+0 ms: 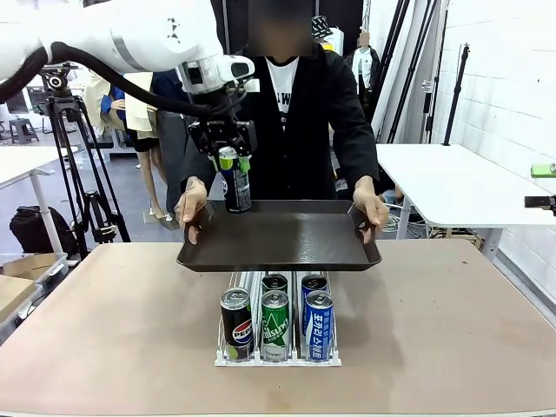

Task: Retrieve and hand over the desired beverage to the person.
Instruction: Place the picked can on the Handle tray extended by the person.

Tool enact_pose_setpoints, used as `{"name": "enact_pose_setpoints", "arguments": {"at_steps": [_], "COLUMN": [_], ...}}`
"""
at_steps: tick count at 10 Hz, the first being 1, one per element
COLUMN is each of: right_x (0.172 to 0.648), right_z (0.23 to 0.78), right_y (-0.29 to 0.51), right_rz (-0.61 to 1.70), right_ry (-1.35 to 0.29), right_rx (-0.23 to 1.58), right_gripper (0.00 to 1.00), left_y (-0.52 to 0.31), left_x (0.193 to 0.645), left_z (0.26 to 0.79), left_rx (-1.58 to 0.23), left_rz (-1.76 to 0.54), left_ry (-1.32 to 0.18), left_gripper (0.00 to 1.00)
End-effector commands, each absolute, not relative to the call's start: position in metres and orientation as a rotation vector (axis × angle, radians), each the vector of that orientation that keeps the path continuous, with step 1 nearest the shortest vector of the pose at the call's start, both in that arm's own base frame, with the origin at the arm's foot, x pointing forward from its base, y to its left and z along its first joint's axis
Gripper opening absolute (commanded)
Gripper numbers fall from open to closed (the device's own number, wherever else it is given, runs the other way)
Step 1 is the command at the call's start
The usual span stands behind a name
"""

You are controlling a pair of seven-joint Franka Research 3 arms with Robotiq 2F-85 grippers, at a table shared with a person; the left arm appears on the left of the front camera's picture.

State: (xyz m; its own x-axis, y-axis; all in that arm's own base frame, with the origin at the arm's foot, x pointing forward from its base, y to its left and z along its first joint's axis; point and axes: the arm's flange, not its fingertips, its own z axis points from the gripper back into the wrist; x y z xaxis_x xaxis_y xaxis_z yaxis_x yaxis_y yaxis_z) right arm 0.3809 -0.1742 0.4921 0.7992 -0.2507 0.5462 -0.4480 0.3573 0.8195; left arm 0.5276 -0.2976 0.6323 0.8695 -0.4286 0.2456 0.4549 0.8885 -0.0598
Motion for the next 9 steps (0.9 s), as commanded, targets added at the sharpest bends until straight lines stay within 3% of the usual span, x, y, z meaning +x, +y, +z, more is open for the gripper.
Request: {"name": "enact_pose_setpoints", "arguments": {"at_steps": [1,9], "right_x": [0.38,0.38], "right_z": [0.493,0.493], "right_y": [-0.174,-0.174], "right_rz": [0.147,0.147], "right_ry": [-0.683,-0.683], "right_rx": [1.237,1.237], "right_gripper": [1.0,1.0], "left_y": [-0.301,-0.309], "left_x": [0.528,0.53], "left_z": [0.621,0.584], "left_rx": [-0.082,-0.091], "left_rz": [-0.489,-0.533], "left_ry": [-0.247,-0.199], "left_gripper": [0.0,0.0]}}
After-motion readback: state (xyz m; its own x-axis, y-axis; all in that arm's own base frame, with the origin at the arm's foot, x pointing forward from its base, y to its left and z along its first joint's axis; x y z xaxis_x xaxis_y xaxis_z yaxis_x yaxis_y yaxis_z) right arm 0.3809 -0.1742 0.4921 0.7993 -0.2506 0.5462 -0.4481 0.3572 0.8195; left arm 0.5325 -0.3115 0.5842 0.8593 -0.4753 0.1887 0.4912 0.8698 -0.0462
